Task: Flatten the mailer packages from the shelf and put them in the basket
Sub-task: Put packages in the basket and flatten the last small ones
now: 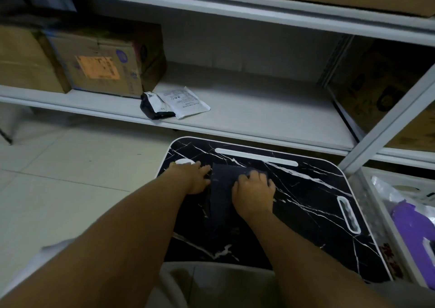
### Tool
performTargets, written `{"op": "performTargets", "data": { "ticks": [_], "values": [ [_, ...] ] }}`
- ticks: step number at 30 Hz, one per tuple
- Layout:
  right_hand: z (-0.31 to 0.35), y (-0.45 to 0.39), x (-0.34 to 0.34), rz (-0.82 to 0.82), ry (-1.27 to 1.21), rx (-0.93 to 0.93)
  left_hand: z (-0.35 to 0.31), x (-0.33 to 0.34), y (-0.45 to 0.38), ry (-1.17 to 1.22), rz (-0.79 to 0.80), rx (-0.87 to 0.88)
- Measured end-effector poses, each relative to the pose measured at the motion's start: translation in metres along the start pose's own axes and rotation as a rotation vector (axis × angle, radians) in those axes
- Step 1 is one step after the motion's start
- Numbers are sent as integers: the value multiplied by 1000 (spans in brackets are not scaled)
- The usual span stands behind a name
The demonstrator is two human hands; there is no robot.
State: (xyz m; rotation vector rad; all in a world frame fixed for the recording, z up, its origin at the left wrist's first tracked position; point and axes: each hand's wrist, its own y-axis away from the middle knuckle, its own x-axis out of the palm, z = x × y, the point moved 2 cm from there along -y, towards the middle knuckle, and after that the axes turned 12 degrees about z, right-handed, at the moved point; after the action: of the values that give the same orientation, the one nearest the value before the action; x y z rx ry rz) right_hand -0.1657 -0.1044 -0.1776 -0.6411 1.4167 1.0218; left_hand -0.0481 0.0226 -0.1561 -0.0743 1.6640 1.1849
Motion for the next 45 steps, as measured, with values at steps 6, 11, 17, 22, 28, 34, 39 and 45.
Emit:
{"op": "performTargets", "data": {
  "ticks": [6, 11, 17, 22, 28, 34, 39, 45],
  "values": [
    [55, -50, -19, -72, -26, -104, 51, -20, -19, 349, -208, -94],
    [95, -90, -25, -97, -11, -221, 65, -34, -45, 489, -350, -60],
    [129, -142, -26, -64, 5, -294, 88, -50, -63, 503, -522, -115],
    [150, -196, -25, -11, 202, -359, 106, -41, -91, 581, -550, -157],
    [164, -235, -15, 46, 354, -359, 118, -30, -102, 623, -497, -208],
    [165, -231, -17, -2, 333, -328, 117, -33, -99, 591, -498, -203],
    [135, -198, -34, -48, 229, -266, 106, -45, -89, 568, -502, -157],
    [81, -127, -51, -35, 238, -201, 65, -56, -52, 492, -499, -34]
  ]
}}
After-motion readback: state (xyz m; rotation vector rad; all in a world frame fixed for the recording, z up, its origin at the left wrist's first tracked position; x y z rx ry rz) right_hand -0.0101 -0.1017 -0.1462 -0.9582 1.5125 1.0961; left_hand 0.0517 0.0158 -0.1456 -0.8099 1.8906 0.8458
